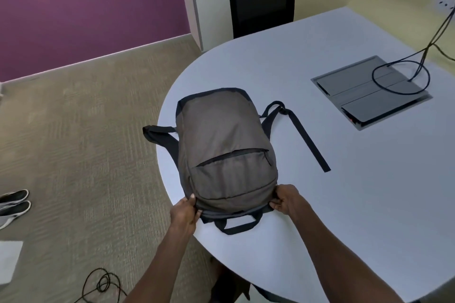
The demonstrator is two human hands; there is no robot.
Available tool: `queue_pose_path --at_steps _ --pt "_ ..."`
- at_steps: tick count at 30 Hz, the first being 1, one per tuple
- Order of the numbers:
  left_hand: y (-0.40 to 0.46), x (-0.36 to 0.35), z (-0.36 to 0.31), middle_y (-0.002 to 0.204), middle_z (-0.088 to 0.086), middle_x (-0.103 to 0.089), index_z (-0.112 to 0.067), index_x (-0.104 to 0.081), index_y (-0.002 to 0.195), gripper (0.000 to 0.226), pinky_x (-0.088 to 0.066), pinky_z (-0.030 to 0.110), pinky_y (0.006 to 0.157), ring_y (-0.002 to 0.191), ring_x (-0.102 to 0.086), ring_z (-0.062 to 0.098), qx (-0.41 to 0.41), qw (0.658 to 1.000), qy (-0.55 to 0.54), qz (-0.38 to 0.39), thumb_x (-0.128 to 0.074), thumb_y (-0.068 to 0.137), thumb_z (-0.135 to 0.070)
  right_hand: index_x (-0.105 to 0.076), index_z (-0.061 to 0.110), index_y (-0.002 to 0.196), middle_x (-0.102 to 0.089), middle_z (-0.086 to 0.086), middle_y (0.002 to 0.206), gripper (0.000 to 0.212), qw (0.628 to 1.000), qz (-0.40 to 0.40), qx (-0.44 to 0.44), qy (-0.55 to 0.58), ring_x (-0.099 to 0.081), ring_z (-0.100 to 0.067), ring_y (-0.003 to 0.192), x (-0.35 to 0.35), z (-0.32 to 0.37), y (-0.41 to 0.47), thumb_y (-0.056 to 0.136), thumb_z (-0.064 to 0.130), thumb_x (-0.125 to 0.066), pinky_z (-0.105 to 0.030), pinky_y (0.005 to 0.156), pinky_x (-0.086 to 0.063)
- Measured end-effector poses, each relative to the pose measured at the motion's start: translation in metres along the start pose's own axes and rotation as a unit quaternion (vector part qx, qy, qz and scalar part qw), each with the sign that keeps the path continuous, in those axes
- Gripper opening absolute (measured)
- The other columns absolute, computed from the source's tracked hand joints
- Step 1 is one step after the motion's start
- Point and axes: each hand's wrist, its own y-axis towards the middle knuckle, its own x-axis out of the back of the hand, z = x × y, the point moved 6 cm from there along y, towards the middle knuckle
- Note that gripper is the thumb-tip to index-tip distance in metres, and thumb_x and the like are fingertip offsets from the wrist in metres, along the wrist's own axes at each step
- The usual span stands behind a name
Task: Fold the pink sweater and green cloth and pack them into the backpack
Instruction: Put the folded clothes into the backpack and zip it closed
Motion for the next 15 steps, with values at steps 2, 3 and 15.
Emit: queue_pose_path --at_steps 2,3,15 --pt "0.002 0.001 0.004 0.099 0.010 -0.064 -0.006 -0.064 0.096 0.007 -0.056 0.023 0.060 0.077 -0.061 0.015 0.005 1.000 -0.010 0.006 -0.061 0.098 -0.011 -0.056 0.003 0.076 -0.055 -0.009 0.060 0.020 1.000 0.003 0.003 -0.012 -0.050 -0.016 0.045 0.001 -0.001 0.003 0.095 0.002 -0.050 -0.027 0.044 -0.051" --pt "0.001 0.000 0.005 0.103 0.010 -0.065 -0.004 -0.065 0.103 0.009 -0.056 0.024 0.063 0.081 -0.062 0.017 0.001 1.000 -0.008 0.012 -0.060 0.097 -0.009 -0.056 0.003 0.076 -0.053 -0.009 0.057 0.020 1.000 0.006 0.004 -0.012 -0.048 -0.015 0.042 0.002 -0.001 0.004 0.095 0.001 -0.051 -0.026 0.043 -0.052" --pt "-0.032 0.010 -0.066 0.126 0.010 -0.059 -0.002 -0.053 0.132 0.041 -0.045 0.031 0.091 0.116 -0.058 0.029 -0.220 0.956 0.143 -0.131 -0.059 0.091 -0.005 -0.056 0.010 0.081 -0.055 -0.010 0.083 0.014 0.987 -0.066 0.134 0.064 -0.052 -0.022 0.071 0.026 0.076 -0.036 0.093 0.017 -0.055 -0.035 0.068 -0.045"
